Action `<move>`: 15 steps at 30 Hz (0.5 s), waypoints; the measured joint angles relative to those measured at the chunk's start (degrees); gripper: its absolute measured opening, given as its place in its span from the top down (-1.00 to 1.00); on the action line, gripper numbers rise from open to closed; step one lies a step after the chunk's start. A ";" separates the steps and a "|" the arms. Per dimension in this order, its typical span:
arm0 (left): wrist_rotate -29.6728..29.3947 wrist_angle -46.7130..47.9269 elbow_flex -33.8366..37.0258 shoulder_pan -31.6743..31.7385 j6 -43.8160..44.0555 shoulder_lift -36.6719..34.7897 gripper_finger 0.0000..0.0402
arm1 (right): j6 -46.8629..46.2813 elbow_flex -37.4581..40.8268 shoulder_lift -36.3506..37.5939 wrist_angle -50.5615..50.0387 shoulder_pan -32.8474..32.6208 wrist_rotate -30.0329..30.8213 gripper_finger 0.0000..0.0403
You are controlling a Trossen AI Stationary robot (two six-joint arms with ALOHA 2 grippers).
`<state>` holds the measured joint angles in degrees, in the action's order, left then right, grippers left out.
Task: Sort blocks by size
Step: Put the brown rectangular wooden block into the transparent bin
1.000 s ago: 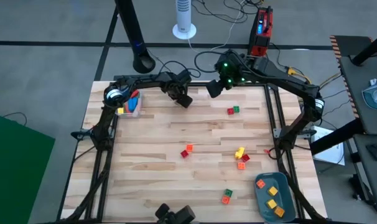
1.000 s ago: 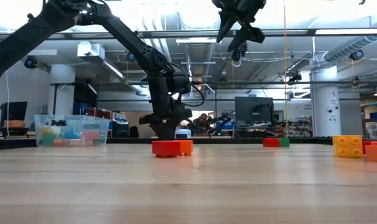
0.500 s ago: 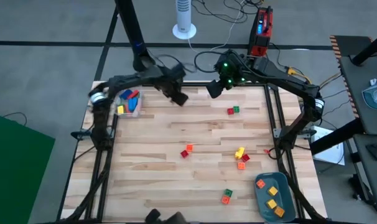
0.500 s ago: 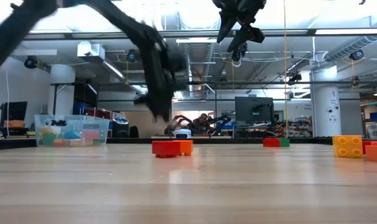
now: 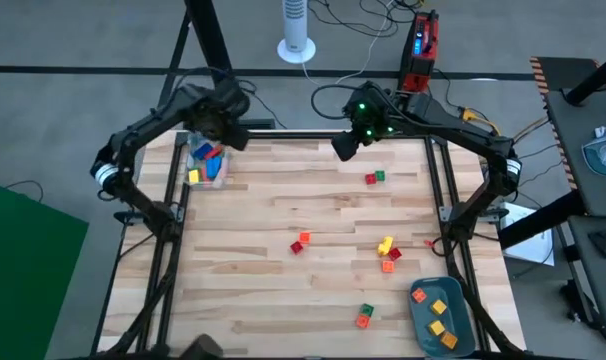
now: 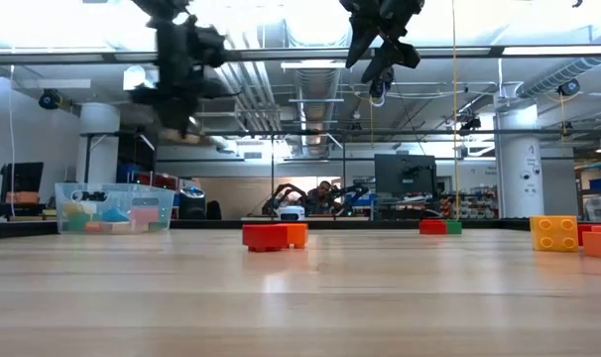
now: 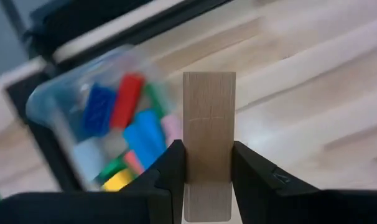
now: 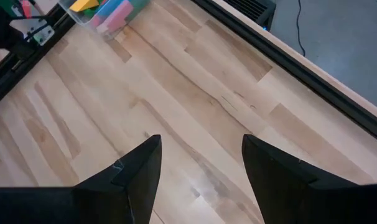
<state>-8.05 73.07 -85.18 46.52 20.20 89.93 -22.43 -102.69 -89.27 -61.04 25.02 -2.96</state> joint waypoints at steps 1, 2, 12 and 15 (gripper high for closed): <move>0.00 -0.06 1.76 1.64 -0.12 -0.78 0.59 | 0.05 0.00 0.00 0.00 -0.29 -0.01 -0.05; 0.01 -0.05 3.82 3.22 -0.53 -1.28 0.59 | 0.12 0.00 0.00 0.00 -0.65 -0.01 -0.05; -0.04 -4.24 16.74 10.82 0.90 -5.78 0.24 | 0.06 0.39 0.00 0.02 -5.91 -0.25 -0.05; 0.21 -3.81 16.71 10.17 1.98 -6.93 -0.08 | -0.03 1.03 -0.02 -0.04 -7.15 -0.25 -0.05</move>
<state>-7.84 69.26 -68.48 56.69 22.19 83.00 -22.45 -101.66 -89.29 -61.08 17.88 -3.20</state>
